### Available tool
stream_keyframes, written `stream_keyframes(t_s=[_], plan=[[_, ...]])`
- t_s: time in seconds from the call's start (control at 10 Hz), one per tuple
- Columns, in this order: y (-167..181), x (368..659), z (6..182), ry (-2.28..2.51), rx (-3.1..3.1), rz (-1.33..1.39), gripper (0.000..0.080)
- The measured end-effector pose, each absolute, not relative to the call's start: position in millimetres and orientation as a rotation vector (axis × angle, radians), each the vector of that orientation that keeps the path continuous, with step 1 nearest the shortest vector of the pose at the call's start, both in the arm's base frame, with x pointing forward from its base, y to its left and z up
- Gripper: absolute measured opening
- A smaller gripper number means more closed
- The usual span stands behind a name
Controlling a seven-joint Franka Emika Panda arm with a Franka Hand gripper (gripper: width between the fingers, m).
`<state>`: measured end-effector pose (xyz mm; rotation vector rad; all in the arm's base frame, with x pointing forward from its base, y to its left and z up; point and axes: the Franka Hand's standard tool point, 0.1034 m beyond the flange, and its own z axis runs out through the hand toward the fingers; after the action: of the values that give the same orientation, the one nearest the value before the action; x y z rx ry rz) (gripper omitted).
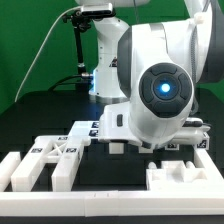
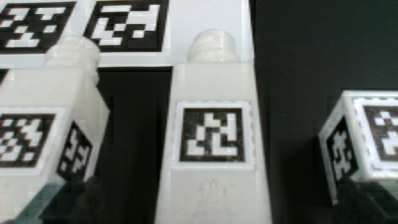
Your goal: Assemble chair
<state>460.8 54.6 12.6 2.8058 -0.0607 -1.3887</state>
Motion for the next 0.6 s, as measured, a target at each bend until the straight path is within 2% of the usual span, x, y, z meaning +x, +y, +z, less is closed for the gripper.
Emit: stream_keyframes(t_s=[0.2, 0.3, 0.4, 0.5, 0.6], plan=[[54.8, 459.7, 11.0, -0.058, 2.804, -1.393, 0.0649], [54.8, 459.7, 11.0, -0.057, 2.804, -1.393, 0.0602], [54.8, 459.7, 10.9, -0.057, 2.804, -1.393, 0.0602], [54.8, 459.6, 10.9, -0.057, 2.804, -1.393, 0.0414], [54.8, 459.6, 11.0, -0.057, 2.804, -1.394, 0.0414]])
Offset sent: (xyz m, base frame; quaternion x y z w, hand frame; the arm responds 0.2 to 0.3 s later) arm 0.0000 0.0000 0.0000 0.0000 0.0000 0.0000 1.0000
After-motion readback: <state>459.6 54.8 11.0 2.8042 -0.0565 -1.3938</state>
